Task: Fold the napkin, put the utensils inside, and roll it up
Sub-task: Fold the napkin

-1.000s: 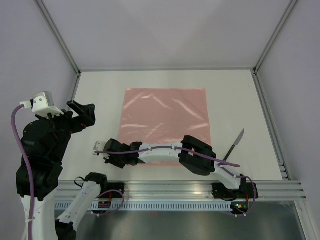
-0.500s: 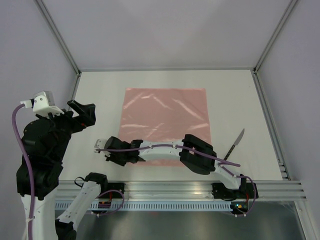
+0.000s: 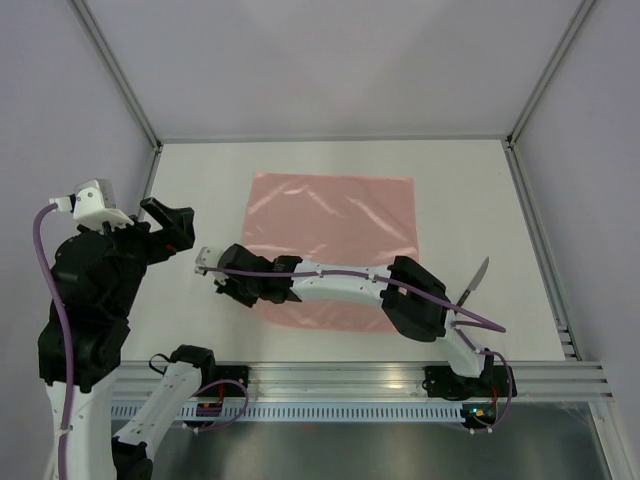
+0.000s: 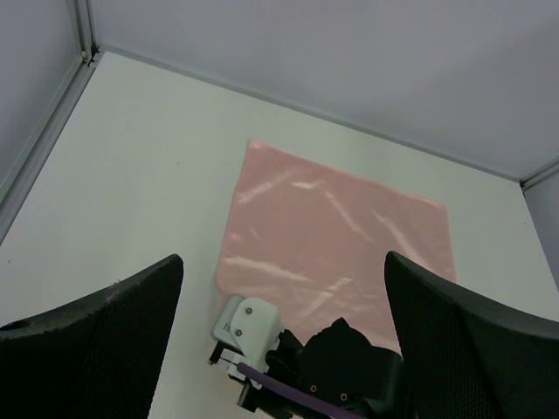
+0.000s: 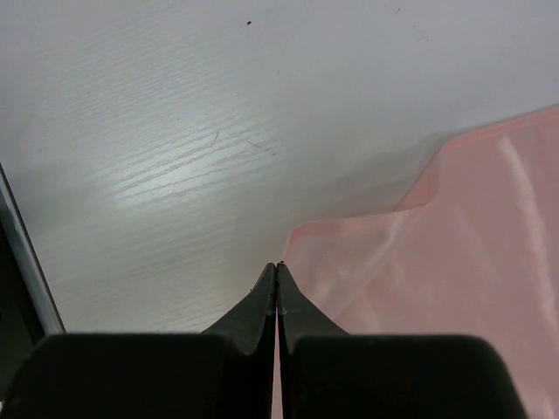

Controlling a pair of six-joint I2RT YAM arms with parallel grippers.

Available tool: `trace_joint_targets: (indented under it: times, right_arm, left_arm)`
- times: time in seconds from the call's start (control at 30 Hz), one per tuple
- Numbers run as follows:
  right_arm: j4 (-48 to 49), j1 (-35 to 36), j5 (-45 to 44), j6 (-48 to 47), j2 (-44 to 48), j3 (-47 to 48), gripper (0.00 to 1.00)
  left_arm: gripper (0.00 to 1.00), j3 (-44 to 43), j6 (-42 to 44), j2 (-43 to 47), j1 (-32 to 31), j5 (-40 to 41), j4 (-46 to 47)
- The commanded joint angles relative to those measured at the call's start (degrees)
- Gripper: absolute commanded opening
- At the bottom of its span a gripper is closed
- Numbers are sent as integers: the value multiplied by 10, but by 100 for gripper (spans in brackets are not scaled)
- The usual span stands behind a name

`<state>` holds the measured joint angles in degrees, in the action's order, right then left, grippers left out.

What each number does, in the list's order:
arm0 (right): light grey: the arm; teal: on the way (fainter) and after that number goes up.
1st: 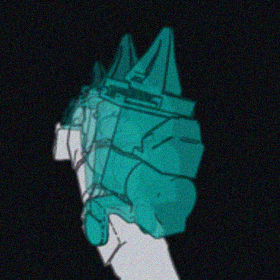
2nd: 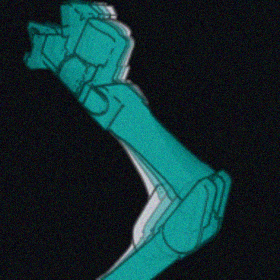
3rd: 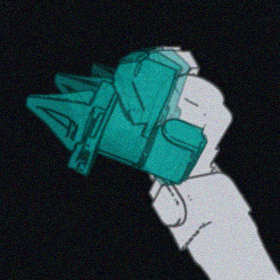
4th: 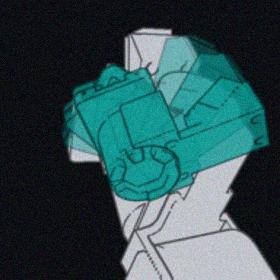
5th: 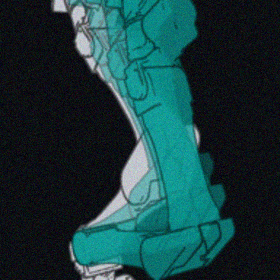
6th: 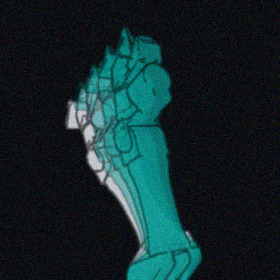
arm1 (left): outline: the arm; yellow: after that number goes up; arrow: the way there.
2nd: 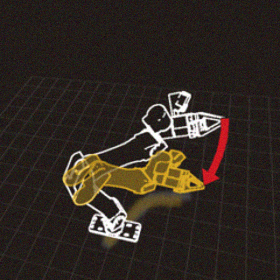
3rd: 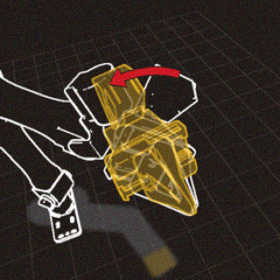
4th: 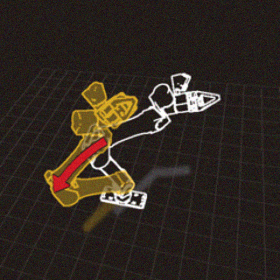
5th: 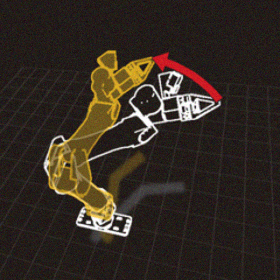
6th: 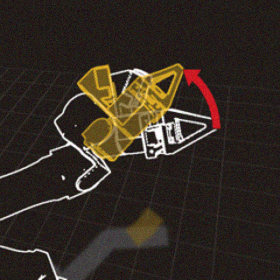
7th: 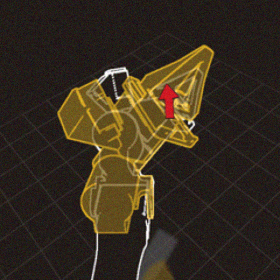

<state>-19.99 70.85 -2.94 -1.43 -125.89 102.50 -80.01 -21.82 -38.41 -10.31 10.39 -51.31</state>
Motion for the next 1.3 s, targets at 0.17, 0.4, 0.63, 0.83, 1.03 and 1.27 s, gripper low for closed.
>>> trace_joint_targets:
  times: [0.17,0.4,0.63,0.83,1.03,1.27]
  right_arm:
    - [-18,-42,-19,-10,67,-41,0]
    - [-2,-77,-8,-12,123,-104,0]
    - [-2,-105,-16,-20,156,-132,0]
    - [8,-162,-20,-30,191,-175,0]
    - [26,-221,-28,-52,218,-223,0]
    - [40,-299,-25,-74,216,-232,0]
  left_arm:
    - [100,9,31,-7,3,-10,15]
    - [100,13,29,-7,3,-18,22]
    - [100,20,24,-11,2,-30,29]
    - [100,22,21,-20,3,-39,36]
    - [100,34,13,-31,2,-57,56]
    - [100,43,5,-40,2,-75,70]
